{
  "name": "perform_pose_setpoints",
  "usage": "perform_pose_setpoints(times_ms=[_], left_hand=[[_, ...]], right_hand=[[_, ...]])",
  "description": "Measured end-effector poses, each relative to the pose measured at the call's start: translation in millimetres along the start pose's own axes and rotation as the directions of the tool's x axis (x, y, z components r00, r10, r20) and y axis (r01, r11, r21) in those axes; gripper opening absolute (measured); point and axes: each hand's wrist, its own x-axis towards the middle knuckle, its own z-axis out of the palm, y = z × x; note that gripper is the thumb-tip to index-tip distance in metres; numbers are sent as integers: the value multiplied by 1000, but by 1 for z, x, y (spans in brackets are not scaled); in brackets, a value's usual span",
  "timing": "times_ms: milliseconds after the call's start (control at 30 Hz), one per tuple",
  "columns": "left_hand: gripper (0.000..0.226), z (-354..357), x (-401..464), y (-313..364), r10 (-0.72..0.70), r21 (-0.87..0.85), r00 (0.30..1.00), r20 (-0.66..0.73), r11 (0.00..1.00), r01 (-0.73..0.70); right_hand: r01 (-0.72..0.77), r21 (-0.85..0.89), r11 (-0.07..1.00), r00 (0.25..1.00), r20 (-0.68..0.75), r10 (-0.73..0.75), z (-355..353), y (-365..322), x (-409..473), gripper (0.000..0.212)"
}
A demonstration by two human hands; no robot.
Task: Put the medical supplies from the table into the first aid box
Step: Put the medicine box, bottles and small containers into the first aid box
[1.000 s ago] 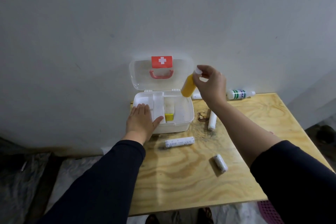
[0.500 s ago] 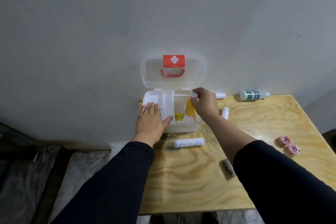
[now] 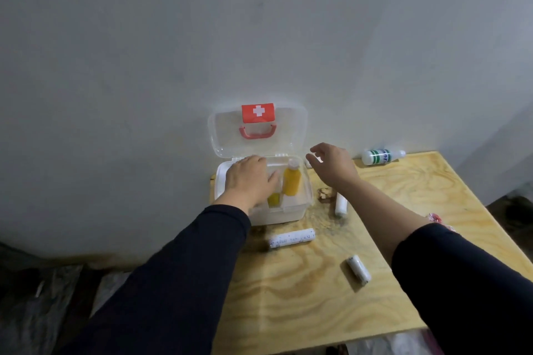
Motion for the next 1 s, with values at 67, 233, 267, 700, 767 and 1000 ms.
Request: perform_pose_setpoints(times_ms=[67,233,267,700,767,1000], left_hand=[[46,-9,15,20,88,-11,996,-13,996,-88],[46,-13,50,71,208,-9,975,75,978,-207],[46,-11,56,81,219,-12,971,95,976,-219],[47,30,130,197,135,-22,952,274,991,-134],[44,39,138,208,108,-40,946,305,994,-100],[46,65,155,231,36,-83,930,367,997,-6]], right_hand=[[-22,-63,998,999,36,24,-14,12,1,34],[-86,-117,989,995,43,91,-54,52,6,33],[-95,-126,988,994,36,100,-62,62,8,33],[-108,-193,975,983,125,134,-115,202,78,37],[-100,-192,976,980,151,130,-114,221,92,39],[-53,-192,980,970,225,97,-97,270,128,50]])
